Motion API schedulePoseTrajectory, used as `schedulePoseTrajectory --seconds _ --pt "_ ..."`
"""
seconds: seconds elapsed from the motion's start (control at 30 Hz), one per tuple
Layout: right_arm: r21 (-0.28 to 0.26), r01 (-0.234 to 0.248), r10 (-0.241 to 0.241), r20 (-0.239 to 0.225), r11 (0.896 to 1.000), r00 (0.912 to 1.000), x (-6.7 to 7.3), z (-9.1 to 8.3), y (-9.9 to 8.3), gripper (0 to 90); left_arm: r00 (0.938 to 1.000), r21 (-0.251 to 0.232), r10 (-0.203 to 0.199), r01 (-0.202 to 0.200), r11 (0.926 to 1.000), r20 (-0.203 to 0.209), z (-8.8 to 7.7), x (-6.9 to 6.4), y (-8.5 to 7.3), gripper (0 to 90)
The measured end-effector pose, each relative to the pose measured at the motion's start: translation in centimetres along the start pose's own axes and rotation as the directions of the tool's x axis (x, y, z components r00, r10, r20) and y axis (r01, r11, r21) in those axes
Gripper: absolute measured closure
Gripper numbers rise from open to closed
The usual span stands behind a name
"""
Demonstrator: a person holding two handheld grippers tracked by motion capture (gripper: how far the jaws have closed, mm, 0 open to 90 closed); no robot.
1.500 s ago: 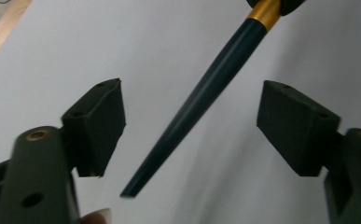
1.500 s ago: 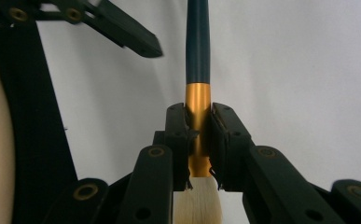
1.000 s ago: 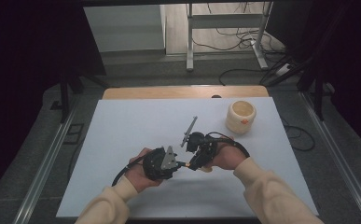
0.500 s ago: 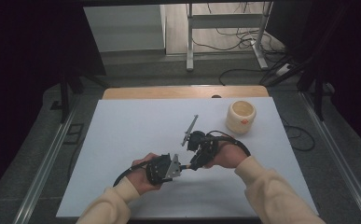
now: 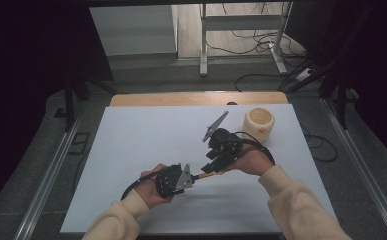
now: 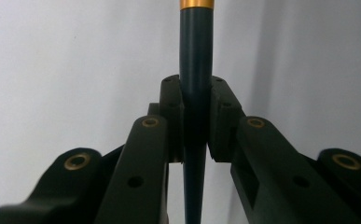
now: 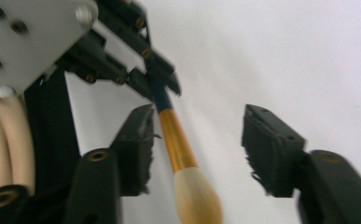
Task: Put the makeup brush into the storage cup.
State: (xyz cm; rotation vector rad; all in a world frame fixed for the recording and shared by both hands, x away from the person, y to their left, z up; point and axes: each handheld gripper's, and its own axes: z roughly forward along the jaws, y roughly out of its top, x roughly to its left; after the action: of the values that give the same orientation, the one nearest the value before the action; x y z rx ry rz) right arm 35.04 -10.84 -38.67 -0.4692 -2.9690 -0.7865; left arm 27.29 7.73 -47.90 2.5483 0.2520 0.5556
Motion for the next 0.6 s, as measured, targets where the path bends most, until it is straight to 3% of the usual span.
schedulePoseTrajectory --seconds 0.1,0.27,0.37,0.43,0.53,0.57,0.6 --pt "-0.083 -0.030 0.033 0.031 0.996 0.9990 -0.2 -1.3 -0.6 34.8 0.9998 0.000 -0.020 0.020 0.9998 -0.002 -0.1 0.1 -0.2 79.0" --pt "-0.210 -0.095 0.111 0.066 0.973 0.9916 -0.5 -3.0 -2.6 28.8 0.9978 -0.019 -0.066 0.066 0.9976 -0.008 -0.4 0.2 -0.4 79.0" --pt "-0.277 -0.109 0.138 0.088 0.955 0.9865 -0.4 -3.8 -4.1 27.3 0.9943 -0.025 -0.106 0.106 0.9940 0.000 -0.6 0.3 -0.7 79.0" --pt "-0.335 -0.117 0.161 0.108 0.935 0.9810 -0.3 -4.2 -5.2 27.9 0.9913 -0.033 -0.131 0.131 0.9908 0.009 -0.6 0.5 -0.8 79.0" --pt "-0.403 -0.137 0.195 0.106 0.905 0.9752 -0.2 -4.7 -6.7 28.3 0.9885 -0.039 -0.152 0.151 0.9877 0.002 -0.7 0.6 -1.0 79.0" --pt "-0.403 -0.137 0.195 0.106 0.905 0.9752 -0.2 -4.7 -6.7 28.3 0.9863 -0.043 -0.165 0.165 0.9854 0.001 -0.8 0.6 -1.1 79.0" --pt "-0.423 -0.143 0.204 0.102 0.895 0.9736 -0.1 -4.8 -7.6 28.3 0.9831 -0.052 -0.183 0.183 0.9818 -0.001 -0.9 0.7 -1.2 79.0"
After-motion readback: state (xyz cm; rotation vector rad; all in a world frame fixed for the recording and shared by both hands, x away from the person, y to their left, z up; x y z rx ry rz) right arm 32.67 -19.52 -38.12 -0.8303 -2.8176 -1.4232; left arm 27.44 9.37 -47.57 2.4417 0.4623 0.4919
